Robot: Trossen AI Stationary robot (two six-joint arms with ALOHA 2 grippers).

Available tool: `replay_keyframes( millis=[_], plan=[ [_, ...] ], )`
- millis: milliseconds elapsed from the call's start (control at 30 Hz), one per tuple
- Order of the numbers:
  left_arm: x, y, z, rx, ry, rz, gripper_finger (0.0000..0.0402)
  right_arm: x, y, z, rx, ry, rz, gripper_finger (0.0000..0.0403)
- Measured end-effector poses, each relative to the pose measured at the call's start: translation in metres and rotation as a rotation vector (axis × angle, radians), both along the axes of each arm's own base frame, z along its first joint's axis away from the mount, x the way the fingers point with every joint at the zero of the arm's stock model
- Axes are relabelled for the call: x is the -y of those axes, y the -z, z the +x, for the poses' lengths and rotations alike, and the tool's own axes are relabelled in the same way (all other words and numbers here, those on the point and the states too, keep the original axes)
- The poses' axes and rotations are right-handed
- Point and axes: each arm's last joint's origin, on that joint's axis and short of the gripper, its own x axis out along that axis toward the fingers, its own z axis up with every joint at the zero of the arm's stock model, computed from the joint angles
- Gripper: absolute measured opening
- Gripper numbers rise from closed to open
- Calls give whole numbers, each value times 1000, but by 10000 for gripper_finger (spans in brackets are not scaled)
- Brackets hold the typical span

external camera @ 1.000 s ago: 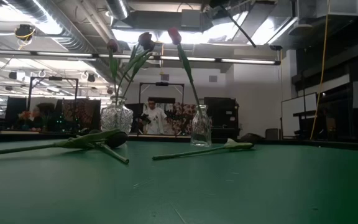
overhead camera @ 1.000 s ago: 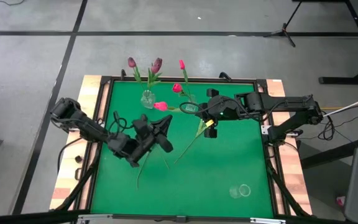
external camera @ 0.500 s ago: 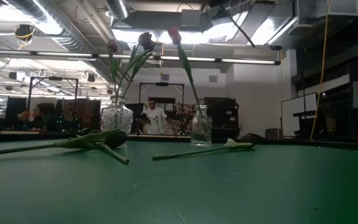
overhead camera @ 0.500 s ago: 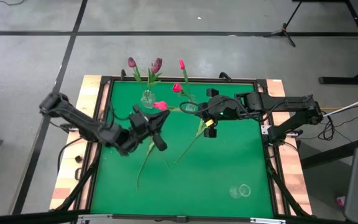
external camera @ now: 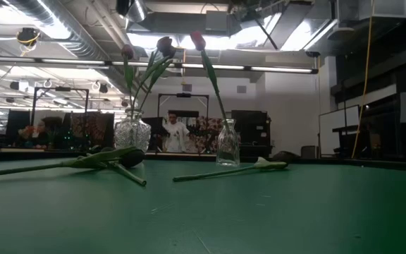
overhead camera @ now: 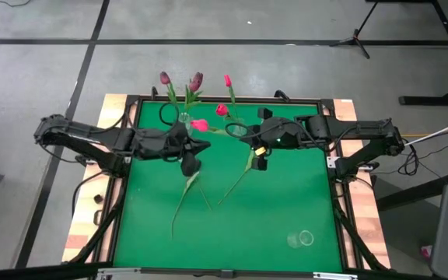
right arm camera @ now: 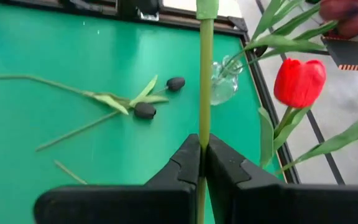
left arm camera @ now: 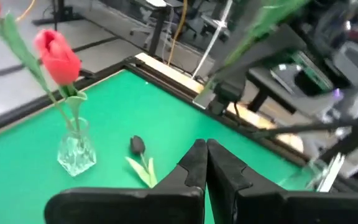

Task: Sort flowers into vase by color
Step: Put the red tulip into the top right transparent vase

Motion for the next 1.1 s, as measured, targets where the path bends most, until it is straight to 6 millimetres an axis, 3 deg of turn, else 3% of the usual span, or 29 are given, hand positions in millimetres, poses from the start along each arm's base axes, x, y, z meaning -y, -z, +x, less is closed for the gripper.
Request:
replay_keyframes(
  millis=[200,400,633,1100],
  plan=[
    [2,-2,0,58,-27,-121,0,0,-1,1,19,-2,-1,17],
    [0,-4,3,68,-11,-52,0,0,-2,2,31,-2,0,17],
    [3,-17,8,231,-14,-88,0,0,-4,3,51,-7,-4,17],
    [2,-21,12,275,-30,-41,0,-1,-6,4,70,-13,2,17]
  ],
)
